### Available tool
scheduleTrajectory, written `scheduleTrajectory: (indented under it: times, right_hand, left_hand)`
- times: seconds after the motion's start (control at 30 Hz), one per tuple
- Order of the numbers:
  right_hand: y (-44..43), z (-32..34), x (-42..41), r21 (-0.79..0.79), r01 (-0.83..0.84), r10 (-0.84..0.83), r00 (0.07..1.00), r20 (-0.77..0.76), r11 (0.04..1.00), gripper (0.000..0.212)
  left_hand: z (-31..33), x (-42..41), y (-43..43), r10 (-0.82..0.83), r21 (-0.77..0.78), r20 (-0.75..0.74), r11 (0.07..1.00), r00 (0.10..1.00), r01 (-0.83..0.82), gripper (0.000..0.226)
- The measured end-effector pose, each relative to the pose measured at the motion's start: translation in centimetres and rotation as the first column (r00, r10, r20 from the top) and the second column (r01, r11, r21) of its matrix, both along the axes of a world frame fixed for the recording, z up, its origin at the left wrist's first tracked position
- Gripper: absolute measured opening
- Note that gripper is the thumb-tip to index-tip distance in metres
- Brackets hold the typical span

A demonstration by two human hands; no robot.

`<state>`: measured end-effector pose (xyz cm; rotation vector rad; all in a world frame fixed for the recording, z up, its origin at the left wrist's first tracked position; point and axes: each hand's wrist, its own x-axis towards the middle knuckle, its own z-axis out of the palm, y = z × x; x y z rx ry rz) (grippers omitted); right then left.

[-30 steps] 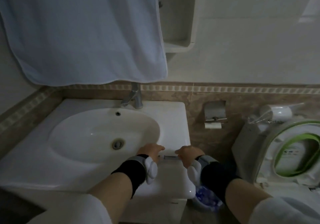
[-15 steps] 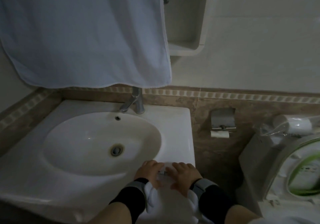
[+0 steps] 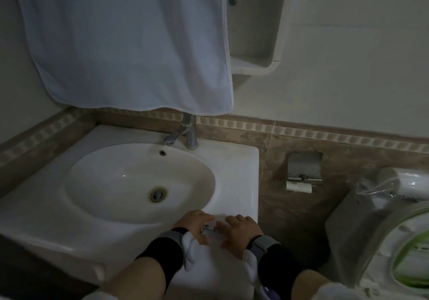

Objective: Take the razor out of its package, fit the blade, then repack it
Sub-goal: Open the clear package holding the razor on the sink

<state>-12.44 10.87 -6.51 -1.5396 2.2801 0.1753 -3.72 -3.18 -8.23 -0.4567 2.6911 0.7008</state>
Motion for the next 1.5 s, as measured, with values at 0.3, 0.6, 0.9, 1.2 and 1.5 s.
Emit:
scheduleTrajectory:
  times: [0.3, 0.6, 0.9, 1.2, 1.5]
  right_hand:
    - [-0.2, 1.3, -0.9, 0.083, -0.07, 0.07, 0.998, 0.005, 0.994, 0.063]
    - [0.3, 0.8, -0.7, 0.064, -0.081, 0.081, 0.997, 0.005, 0.995, 0.064]
    - [0.6, 0.6, 1.8, 0.083, -0.15, 0.163, 0.97, -0.18, 0.985, 0.064]
    - [-0.4, 0.4, 3.3, 0.086, -0.135, 0.154, 0.948, -0.28, 0.987, 0.043]
    - [-0.8, 0.2, 3.0, 0.148, -0.067, 0.098, 0.972, -0.215, 0.987, 0.05]
  left_hand:
    - [0.6, -0.4, 0.5, 0.055, 0.02, 0.006, 0.998, 0.998, -0.056, 0.07]
    - [-0.9, 0.1, 0.5, 0.089, 0.028, -0.029, 0.996, 0.996, -0.088, 0.075]
    - [-1.9, 0.6, 0.7, 0.086, 0.001, -0.097, 0.996, 0.992, -0.086, 0.073]
    - [-2.8, 0.9, 0.6, 0.124, -0.012, -0.112, 0.992, 0.986, -0.126, 0.072]
    - [-1.8, 0.1, -0.5, 0.004, 0.02, -0.026, 1.0, 1.0, -0.004, 0.066]
